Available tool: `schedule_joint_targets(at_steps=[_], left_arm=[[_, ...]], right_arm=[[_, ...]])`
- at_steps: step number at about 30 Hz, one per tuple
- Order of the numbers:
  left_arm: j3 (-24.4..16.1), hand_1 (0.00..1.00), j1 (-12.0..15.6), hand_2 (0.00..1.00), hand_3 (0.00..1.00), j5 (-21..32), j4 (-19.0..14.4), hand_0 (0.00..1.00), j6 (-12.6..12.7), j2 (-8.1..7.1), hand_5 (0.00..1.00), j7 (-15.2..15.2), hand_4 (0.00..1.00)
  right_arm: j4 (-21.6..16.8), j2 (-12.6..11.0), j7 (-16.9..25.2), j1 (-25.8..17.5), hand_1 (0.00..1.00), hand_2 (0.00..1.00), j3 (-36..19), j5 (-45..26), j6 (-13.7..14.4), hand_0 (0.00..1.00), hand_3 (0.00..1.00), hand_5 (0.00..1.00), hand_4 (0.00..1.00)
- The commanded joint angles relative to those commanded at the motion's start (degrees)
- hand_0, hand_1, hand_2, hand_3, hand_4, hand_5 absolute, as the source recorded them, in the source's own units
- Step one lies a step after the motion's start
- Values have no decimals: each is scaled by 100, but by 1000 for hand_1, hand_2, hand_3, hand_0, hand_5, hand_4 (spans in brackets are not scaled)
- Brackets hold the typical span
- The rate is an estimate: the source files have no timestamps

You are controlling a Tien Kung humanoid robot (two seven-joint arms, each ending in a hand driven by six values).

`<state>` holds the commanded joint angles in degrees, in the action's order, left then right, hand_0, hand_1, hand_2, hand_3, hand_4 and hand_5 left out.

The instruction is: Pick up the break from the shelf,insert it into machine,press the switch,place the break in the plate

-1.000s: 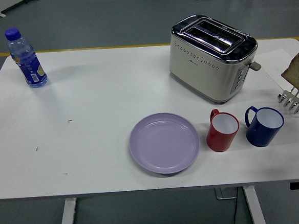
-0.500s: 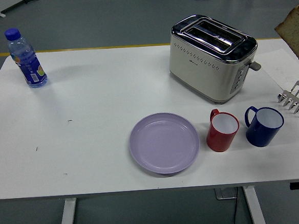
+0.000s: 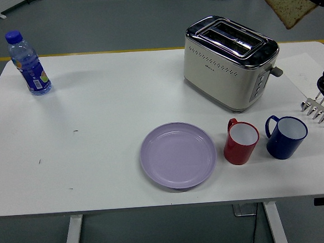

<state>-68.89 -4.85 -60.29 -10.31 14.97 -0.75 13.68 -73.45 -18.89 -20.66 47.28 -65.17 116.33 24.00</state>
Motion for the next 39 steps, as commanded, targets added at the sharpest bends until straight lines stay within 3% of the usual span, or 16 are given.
schedule_joint_targets(at_steps=[12,21,31,39], left_arm=[[55,619,-8,664,612,60,0,658,9,-3,875,1,434],[65,618,-14,663,612,70,0,658,14,-5,870,1,434],[81,618,-28,663,612,69,0,659,12,-3,872,5,436],[72,619,-37,664,613,69,0,660,18,-4,874,-2,440]], right_arm=[[923,568,856,480,253,329,485,-309,129,213,430,2,402],[1443,861,1194,569,249,326,805,-377,116,213,433,2,423],[1823,997,1595,607,248,325,930,-312,291,207,431,2,429],[1980,1011,1631,637,248,326,874,-221,343,202,431,2,447]])
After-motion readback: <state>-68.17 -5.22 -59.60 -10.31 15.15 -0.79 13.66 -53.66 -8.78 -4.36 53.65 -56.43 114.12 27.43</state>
